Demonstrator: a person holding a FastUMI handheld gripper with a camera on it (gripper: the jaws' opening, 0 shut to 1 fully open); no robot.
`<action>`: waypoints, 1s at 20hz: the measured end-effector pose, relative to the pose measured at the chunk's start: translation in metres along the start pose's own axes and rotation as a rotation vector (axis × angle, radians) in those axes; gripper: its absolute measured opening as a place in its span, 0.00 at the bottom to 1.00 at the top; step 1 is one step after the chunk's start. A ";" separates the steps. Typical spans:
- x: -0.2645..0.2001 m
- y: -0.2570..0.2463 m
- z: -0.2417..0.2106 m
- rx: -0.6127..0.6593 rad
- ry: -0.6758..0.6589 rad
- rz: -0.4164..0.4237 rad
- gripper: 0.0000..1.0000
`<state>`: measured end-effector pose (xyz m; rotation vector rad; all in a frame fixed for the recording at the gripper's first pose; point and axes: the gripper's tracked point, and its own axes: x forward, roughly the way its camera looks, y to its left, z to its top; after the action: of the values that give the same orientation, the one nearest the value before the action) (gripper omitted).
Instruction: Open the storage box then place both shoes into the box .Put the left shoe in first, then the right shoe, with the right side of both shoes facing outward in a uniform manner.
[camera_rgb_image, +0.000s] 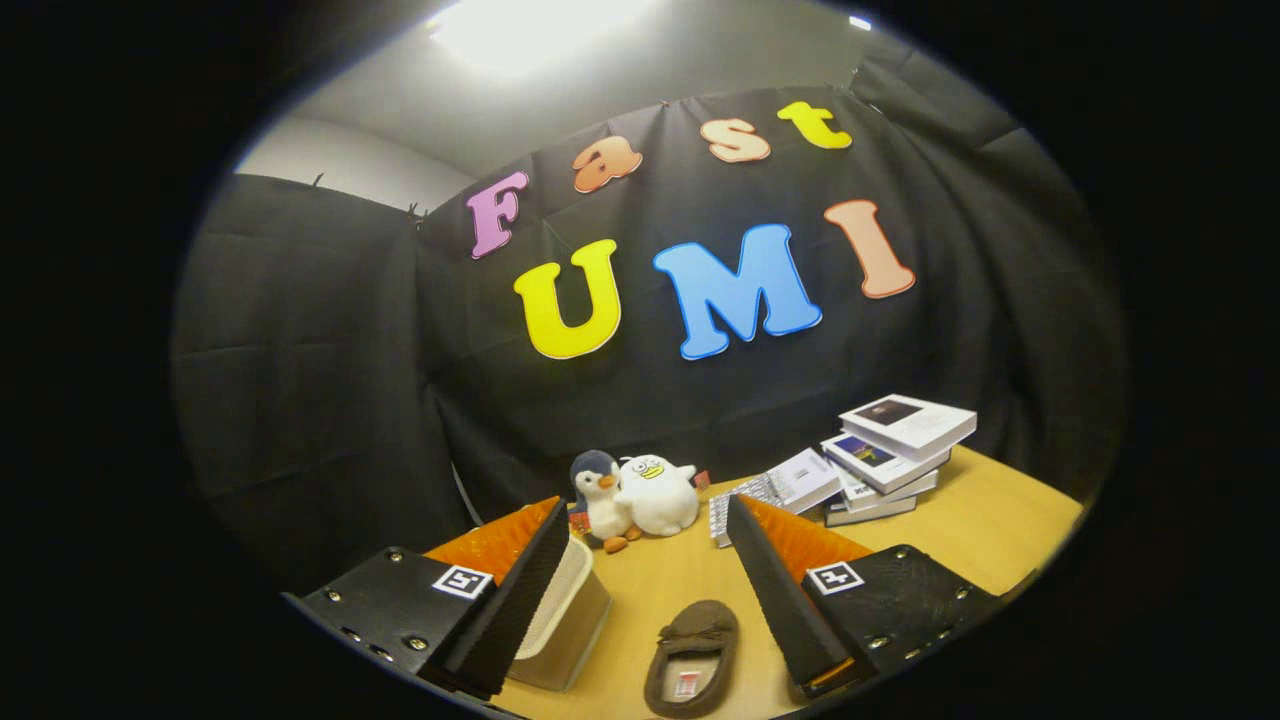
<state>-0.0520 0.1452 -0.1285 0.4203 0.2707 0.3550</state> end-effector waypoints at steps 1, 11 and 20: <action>0.002 0.005 -0.009 0.046 0.025 0.016 0.98; 0.018 0.040 -0.097 0.381 0.277 0.111 0.98; 0.032 0.077 -0.162 0.653 0.466 0.170 0.98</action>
<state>-0.0974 0.2791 -0.2425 1.0080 0.8185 0.5297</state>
